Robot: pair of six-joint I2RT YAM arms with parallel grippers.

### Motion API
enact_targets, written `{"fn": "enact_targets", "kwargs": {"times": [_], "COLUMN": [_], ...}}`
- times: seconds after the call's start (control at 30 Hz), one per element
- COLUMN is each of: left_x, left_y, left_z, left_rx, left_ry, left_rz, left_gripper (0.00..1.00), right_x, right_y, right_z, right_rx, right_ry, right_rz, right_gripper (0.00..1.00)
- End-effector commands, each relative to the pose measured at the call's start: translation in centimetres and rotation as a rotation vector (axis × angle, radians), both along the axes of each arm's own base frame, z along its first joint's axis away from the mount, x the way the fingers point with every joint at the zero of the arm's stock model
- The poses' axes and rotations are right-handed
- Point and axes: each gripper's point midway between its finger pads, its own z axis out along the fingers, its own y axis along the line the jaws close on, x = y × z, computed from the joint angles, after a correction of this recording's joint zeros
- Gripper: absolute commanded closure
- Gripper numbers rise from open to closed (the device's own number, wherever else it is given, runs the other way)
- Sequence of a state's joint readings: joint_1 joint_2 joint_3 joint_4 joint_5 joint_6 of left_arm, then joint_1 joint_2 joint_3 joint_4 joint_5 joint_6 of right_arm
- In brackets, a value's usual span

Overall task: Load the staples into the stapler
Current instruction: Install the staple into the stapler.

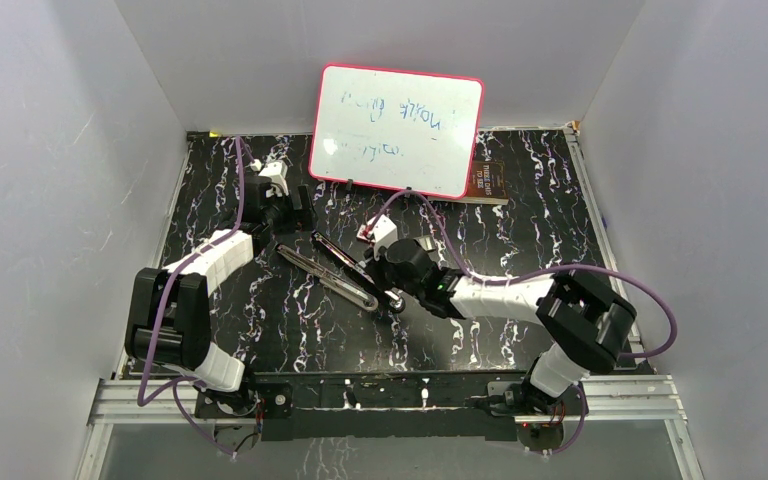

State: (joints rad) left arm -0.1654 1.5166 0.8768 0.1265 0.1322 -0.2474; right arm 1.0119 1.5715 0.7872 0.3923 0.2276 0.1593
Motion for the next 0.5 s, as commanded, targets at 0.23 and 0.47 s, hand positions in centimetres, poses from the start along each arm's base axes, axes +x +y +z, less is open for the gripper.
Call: {"fn": "enact_targets", "kwargs": {"times": [0.23, 0.47], "left_x": [0.07, 0.06], "left_y": [-0.13, -0.04], "left_z": [1.37, 1.36], "left_rx": [-0.022, -0.023], "left_ry": [-0.037, -0.037], "left_rz": [-0.007, 0.000], "left_gripper": [0.04, 0.04], "right_x": [-0.04, 0.14], "right_y": [-1.17, -0.73], "right_z": [1.69, 1.60], "right_rx": [0.041, 0.045], "right_ry": [-0.060, -0.077], "right_rz": [-0.043, -0.050], "right_gripper": [1.00, 1.00]}}
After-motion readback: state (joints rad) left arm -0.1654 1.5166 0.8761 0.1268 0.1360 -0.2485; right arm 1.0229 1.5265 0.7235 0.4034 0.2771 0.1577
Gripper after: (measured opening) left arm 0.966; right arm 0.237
